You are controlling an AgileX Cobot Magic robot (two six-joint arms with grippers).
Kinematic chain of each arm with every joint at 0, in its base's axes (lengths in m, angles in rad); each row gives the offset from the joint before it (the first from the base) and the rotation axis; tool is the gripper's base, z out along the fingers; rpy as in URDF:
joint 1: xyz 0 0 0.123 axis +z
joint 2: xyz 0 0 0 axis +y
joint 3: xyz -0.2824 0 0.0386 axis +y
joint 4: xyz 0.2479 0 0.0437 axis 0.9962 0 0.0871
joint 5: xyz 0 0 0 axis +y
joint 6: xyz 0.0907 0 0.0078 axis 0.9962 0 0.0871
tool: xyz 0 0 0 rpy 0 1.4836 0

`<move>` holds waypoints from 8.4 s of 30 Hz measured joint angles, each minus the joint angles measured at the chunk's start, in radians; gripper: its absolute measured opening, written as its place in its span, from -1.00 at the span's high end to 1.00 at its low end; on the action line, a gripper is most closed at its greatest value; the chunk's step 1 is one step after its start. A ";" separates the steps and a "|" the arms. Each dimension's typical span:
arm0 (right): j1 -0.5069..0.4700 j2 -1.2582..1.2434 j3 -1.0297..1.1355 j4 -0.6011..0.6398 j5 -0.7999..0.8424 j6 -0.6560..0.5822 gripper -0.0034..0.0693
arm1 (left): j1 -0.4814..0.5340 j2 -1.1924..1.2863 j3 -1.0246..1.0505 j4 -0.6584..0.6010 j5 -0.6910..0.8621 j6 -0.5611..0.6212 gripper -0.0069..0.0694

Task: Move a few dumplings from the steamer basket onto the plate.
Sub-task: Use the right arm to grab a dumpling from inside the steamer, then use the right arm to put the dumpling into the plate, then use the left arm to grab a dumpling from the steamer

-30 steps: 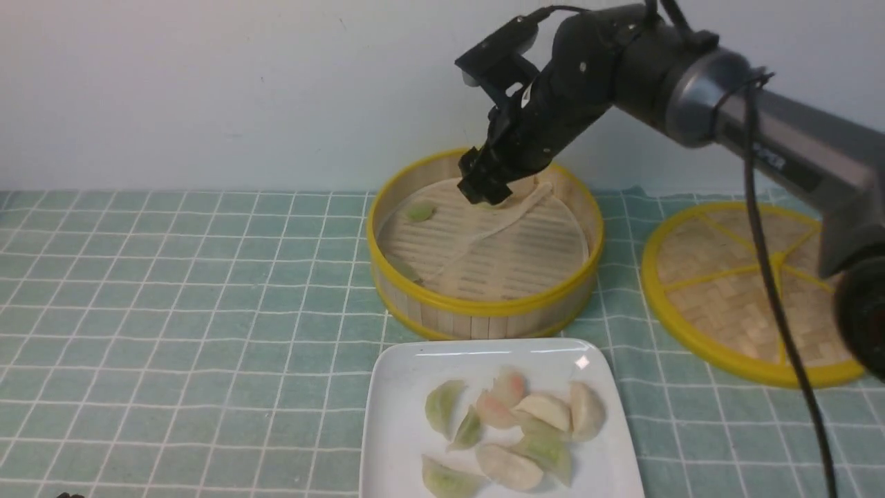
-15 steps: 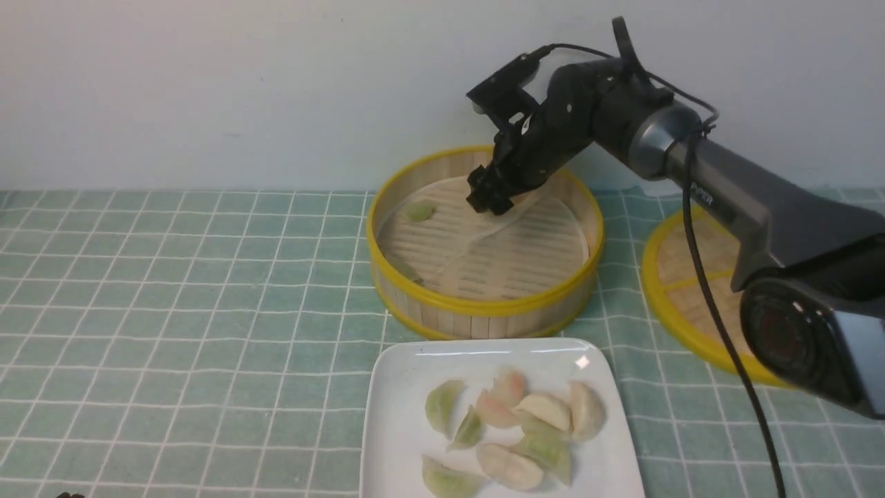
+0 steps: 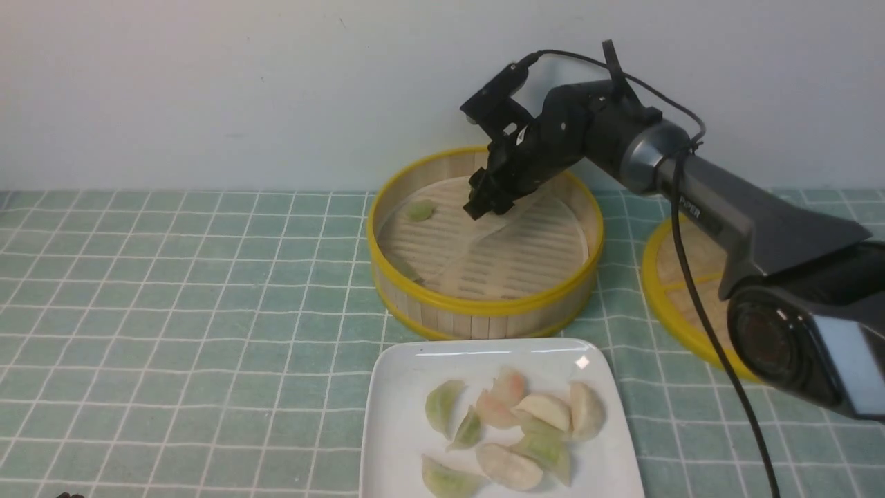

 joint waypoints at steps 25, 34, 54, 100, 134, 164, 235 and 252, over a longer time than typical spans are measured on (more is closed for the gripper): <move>-0.041 -0.264 0.009 0.087 0.418 0.092 0.80 | 0.000 0.000 0.000 0.000 0.000 0.000 0.83; -0.080 -0.445 0.169 0.111 0.421 0.159 0.81 | 0.000 0.000 0.000 0.000 0.000 0.000 0.83; 0.103 -0.872 1.258 0.353 0.168 -0.022 0.82 | 0.000 0.000 0.000 0.000 0.000 0.000 0.83; 0.017 -2.125 1.431 -0.092 -0.175 0.432 0.95 | 0.000 0.000 0.000 0.000 0.000 0.000 0.83; -0.387 -2.609 2.430 -0.193 -0.459 0.588 0.95 | 0.000 0.000 0.000 0.000 0.000 0.000 0.83; -0.387 -2.611 2.430 -0.190 -0.459 0.588 0.95 | 0.000 0.000 0.001 -0.314 -0.255 -0.111 0.83; -0.387 -2.611 2.430 -0.190 -0.459 0.611 0.95 | -0.189 2.507 -2.184 -0.301 0.274 0.695 -0.30; -0.387 -2.612 2.430 -0.190 -0.459 0.611 0.95 | -0.226 2.517 -2.334 -0.040 0.592 0.594 0.52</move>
